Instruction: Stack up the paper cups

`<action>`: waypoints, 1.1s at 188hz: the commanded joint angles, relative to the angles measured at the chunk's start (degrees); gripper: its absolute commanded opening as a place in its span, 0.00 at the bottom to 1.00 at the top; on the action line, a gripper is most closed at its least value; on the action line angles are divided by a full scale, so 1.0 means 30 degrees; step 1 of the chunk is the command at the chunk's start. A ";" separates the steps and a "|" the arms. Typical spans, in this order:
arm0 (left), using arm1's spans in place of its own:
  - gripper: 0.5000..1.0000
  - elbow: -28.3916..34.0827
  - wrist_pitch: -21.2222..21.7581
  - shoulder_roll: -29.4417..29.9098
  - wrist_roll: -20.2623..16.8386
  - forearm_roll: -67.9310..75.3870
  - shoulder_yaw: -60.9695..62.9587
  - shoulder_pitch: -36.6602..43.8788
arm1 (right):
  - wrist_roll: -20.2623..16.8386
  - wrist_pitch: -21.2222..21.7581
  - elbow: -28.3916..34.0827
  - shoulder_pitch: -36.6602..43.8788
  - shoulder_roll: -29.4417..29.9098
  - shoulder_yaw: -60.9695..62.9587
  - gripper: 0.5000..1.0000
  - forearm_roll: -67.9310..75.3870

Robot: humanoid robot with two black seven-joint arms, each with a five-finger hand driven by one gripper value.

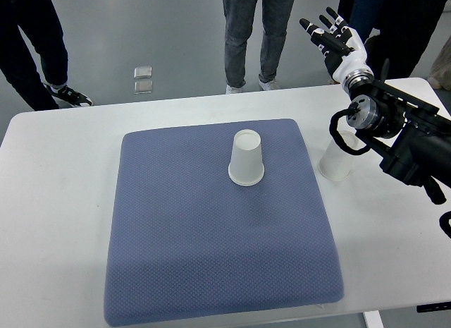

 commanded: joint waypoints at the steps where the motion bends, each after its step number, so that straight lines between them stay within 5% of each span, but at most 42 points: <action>1: 1.00 0.0028 0.0000 0.0000 0.0000 -0.0024 0.0001 0.0000 | 0.0000 0.0000 0.0001 0.0008 -0.0001 -0.0001 0.83 0.0000; 207: 1.00 0.0145 0.0029 0.0000 0.0000 -0.0025 0.0001 -0.0058 | 0.0000 -0.0117 -0.0028 0.0008 -0.0001 0.0028 0.83 0.0000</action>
